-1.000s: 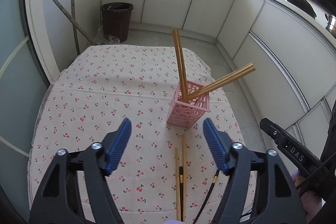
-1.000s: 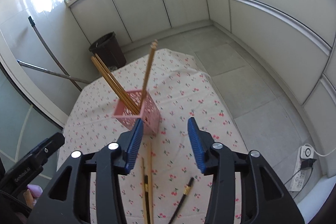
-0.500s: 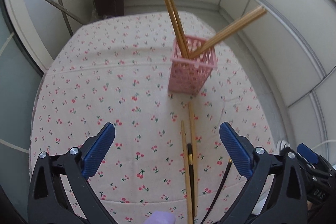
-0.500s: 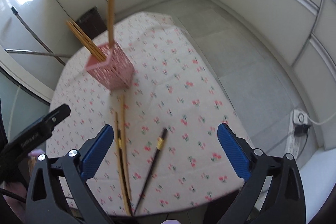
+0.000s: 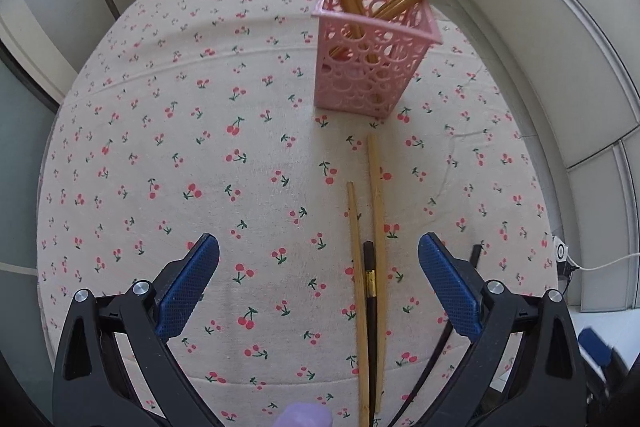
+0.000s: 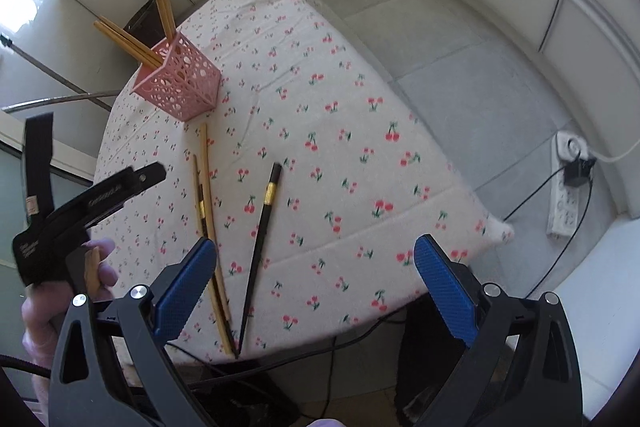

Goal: Organize utensils
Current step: 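Close the left gripper on another wooden stick beside the holder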

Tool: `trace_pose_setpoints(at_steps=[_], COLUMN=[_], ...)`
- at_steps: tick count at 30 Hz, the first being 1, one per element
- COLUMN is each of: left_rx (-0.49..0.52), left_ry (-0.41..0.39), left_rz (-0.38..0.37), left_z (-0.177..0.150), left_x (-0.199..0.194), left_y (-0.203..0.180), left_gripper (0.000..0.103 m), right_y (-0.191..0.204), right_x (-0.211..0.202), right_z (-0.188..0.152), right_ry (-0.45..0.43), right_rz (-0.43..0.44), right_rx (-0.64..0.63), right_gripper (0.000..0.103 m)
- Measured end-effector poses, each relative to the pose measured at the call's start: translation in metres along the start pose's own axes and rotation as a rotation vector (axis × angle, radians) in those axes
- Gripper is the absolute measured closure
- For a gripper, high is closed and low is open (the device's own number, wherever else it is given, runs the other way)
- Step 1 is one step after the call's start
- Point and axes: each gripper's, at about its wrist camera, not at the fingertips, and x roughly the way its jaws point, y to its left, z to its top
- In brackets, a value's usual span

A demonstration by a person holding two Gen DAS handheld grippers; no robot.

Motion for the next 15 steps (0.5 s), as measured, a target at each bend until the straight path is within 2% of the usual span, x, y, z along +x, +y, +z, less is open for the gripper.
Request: trace_pose_setpoints(at_steps=[4,8,15], left_rx=[-0.015,-0.047,-0.070], left_ry=[0.005,0.036,0.078], left_rz=[0.066,0.068,0.072], left_z=[0.007,0.011,0.015], left_x=[0.017,0.032,0.051], left_y=[0.001,0.004,0.003], left_gripper=[0.010,0.022,0.034], right_y=[-0.008,-0.013,-0.011], right_x=[-0.002,-0.001,0.002], right_z=[-0.001,-0.001,0.000], right_ry=[-0.002,0.010,0.023], right_rz=[0.008,0.024,0.031], right_rx=[0.029,0.055,0.048], right_gripper=[0.007,0.007,0.007])
